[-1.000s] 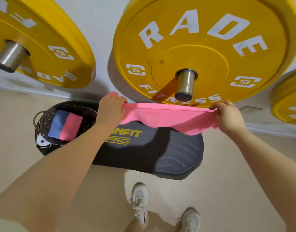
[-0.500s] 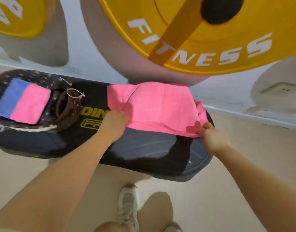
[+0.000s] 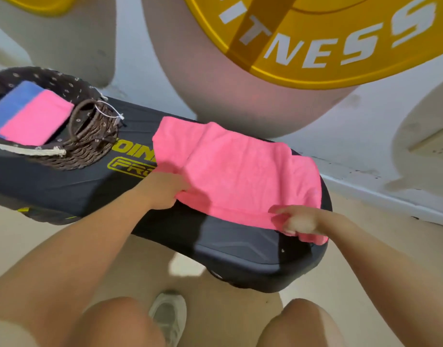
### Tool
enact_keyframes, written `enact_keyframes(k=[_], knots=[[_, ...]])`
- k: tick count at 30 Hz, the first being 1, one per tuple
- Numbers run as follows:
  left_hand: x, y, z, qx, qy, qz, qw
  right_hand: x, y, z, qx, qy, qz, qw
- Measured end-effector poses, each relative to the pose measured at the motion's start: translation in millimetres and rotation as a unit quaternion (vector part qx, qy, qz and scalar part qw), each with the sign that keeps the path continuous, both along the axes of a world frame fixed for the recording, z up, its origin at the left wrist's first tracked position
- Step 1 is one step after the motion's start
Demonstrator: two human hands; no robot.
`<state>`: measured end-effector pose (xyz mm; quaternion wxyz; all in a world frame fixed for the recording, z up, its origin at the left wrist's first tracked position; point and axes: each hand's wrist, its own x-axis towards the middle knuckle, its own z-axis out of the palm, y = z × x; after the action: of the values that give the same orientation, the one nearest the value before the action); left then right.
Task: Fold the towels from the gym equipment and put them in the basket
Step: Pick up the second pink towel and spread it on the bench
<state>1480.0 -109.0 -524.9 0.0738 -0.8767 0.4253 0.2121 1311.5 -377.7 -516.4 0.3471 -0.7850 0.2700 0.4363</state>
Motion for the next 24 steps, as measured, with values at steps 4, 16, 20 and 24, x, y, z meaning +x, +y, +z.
enact_keyframes(k=[4,16,20,24], knots=[[-2,25,9,-0.007,-0.034,0.05,0.998,9,17,25,-0.009,0.033,0.097,0.995],[-16,74,10,0.021,-0.026,0.192,0.981,74,101,12,0.071,-0.255,0.105,0.959],[3,89,-11,-0.04,-0.066,0.312,0.947,124,149,-11,0.005,-0.357,0.166,0.919],[12,100,-37,-0.043,-0.076,0.365,0.927,166,194,-33,-0.021,-0.41,0.163,0.897]])
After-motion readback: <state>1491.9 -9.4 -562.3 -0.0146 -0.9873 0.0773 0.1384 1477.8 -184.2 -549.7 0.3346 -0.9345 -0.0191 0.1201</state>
